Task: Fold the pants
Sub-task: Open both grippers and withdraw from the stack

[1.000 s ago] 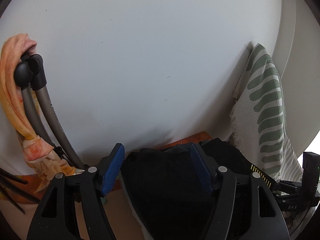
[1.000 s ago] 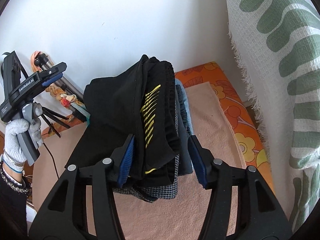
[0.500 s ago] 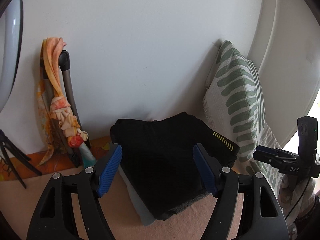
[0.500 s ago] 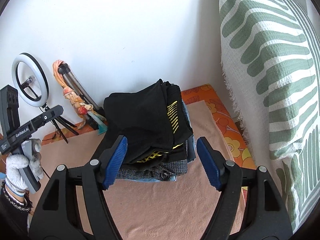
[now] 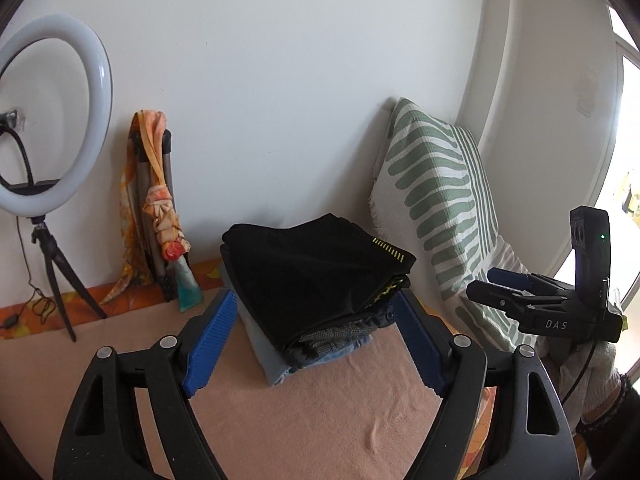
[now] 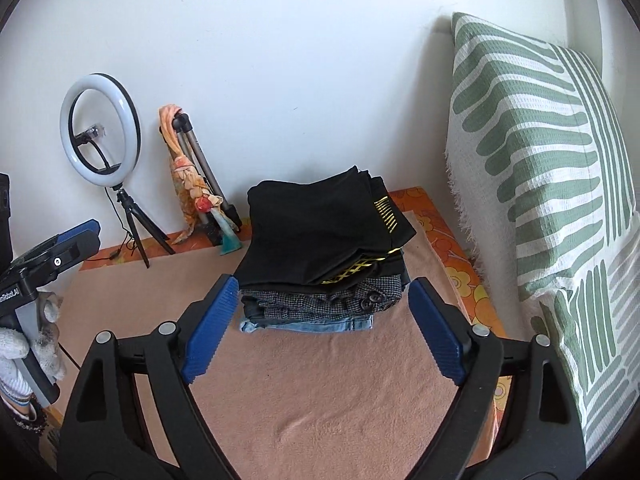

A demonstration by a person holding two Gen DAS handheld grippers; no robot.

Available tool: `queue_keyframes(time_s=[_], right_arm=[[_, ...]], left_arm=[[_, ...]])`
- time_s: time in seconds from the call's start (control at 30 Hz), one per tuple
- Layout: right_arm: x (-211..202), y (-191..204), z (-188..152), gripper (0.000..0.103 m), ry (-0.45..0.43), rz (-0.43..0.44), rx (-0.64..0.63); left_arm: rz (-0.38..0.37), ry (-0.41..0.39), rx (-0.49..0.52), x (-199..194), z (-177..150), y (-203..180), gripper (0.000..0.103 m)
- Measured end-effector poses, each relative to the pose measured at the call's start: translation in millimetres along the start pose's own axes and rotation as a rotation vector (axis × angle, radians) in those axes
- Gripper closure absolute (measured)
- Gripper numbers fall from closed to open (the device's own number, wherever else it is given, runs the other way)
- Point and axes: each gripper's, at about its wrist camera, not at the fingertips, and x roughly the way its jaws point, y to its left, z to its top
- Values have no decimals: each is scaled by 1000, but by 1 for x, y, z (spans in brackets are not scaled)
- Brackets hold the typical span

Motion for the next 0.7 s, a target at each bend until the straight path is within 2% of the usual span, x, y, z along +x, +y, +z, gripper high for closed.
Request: queue_keyframes(time_s=[0.43,0.7], right_arm=[[-49,69,-46,2,-98,-92,-75],[-64,102,-76,1,-146,-123,-127]], left_arm=[[-1,-8,26,-79,-64,0,22],[27,-16,30,-108,-100,2,21]])
